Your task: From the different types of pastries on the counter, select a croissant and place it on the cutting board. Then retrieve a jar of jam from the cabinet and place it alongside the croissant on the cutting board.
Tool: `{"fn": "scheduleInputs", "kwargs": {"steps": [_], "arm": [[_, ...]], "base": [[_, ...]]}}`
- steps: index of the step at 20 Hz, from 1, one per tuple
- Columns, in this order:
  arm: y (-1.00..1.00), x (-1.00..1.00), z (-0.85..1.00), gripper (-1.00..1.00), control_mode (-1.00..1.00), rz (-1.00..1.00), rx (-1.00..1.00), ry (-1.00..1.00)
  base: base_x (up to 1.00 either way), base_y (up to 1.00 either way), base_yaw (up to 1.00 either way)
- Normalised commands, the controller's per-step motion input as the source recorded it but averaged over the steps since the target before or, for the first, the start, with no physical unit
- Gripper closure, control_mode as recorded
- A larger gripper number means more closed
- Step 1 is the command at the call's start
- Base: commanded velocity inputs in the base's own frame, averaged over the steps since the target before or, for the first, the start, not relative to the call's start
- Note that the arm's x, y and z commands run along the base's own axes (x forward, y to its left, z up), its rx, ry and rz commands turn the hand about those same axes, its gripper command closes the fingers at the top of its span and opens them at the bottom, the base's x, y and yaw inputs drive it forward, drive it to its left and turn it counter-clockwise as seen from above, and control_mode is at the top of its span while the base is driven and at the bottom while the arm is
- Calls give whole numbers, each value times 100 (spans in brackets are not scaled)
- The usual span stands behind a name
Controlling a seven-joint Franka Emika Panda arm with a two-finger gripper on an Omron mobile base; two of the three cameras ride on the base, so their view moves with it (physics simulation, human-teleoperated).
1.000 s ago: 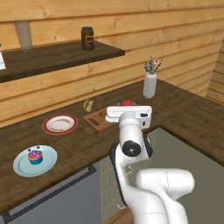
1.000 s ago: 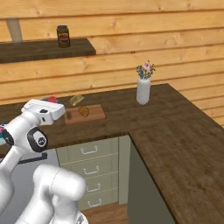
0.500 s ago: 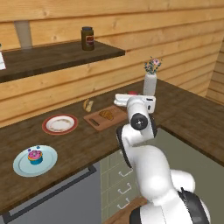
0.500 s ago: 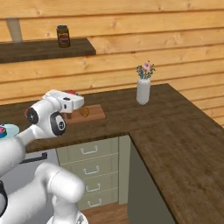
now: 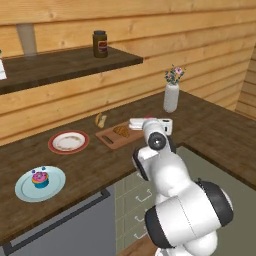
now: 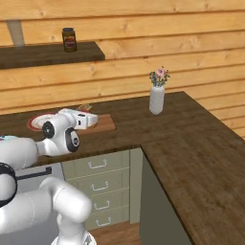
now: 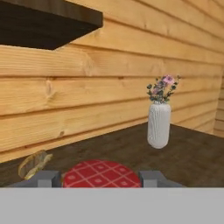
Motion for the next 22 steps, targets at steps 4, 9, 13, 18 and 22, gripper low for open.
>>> {"fn": "scheduleInputs", "kwargs": {"steps": [4, 9, 13, 18, 22], "arm": [[-19, 37, -6, 100, -100, 8, 3, 1], [-52, 78, -15, 100, -100, 30, 6, 0], [-24, 20, -6, 100, -100, 20, 4, 0], [-61, 16, -9, 100, -100, 38, 2, 0], [-18, 13, -1, 100, -100, 25, 0, 1]], "base": [[0, 0, 0], [0, 0, 0], [0, 0, 0], [0, 0, 0], [0, 0, 0]]}}
